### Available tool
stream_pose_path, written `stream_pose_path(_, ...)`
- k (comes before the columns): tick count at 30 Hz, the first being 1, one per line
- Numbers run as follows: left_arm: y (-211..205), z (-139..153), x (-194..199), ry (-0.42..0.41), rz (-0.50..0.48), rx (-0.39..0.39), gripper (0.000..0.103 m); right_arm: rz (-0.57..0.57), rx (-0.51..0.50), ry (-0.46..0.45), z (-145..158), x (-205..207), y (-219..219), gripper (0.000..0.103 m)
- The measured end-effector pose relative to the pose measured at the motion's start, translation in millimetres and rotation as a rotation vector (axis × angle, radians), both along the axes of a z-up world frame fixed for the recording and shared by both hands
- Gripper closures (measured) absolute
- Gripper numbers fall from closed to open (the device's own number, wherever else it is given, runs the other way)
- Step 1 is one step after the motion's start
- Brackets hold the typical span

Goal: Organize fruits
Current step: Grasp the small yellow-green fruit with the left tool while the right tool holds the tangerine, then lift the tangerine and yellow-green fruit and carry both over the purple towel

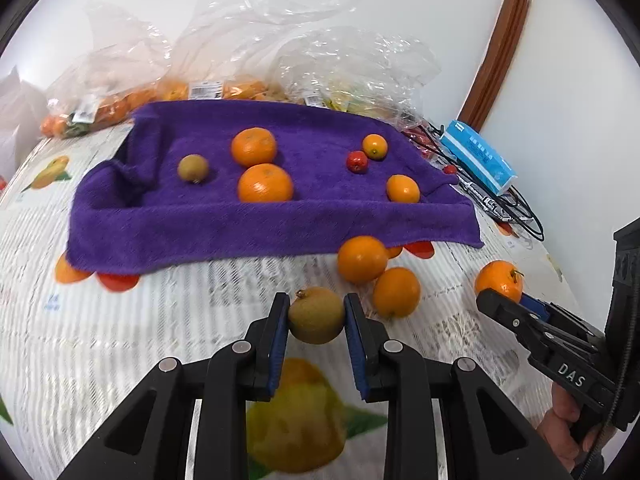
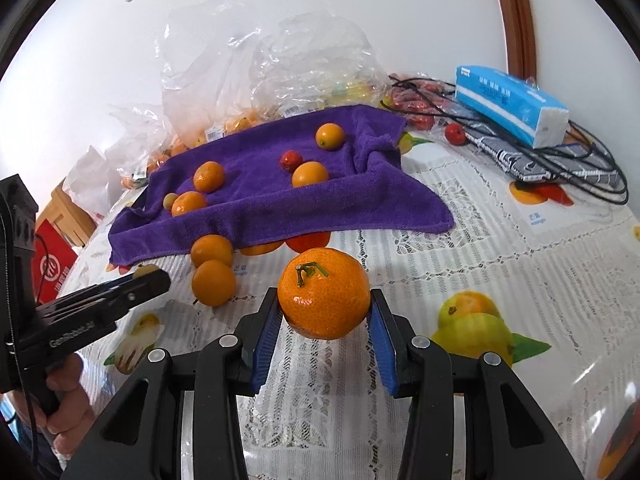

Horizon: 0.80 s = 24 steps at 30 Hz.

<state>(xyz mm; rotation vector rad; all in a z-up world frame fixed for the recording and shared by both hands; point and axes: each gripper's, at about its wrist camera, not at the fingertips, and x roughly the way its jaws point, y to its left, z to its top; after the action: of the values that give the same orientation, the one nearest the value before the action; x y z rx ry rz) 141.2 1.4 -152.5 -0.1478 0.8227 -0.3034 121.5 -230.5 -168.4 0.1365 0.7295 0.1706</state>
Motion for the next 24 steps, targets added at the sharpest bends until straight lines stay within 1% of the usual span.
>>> stream_pose_path(3, 8, 3, -3, 0.004, 0.015, -0.007, 0.077, 0.006, -0.011, 0.007, 2, -3, 6, 0.060)
stream_pose_path(6, 18, 14, -7, -0.013, 0.034, -0.014, 0.077, 0.009, 0.001, -0.001, 9, -7, 9, 0.060)
stream_pose_path(10, 26, 33, -13, -0.054, 0.050, -0.018, 0.077, 0.011, -0.005, -0.043, 29, -13, 16, 0.060)
stream_pose_path(14, 30, 48, -20, -0.078, 0.061, -0.013, 0.077, 0.018, -0.019, -0.087, 50, -23, 23, 0.060)
stream_pose_path(19, 33, 58, -26, -0.090, 0.075, -0.023, 0.077, 0.013, -0.043, -0.127, 69, -33, 29, 0.060)
stream_pose_path(21, 34, 61, -29, -0.087, 0.074, -0.031, 0.077, 0.009, -0.047, -0.136, 74, -38, 29, 0.060)
stream_pose_path(24, 34, 68, -34, -0.107, 0.075, -0.031, 0.077, -0.003, -0.051, -0.142, 79, -41, 28, 0.060)
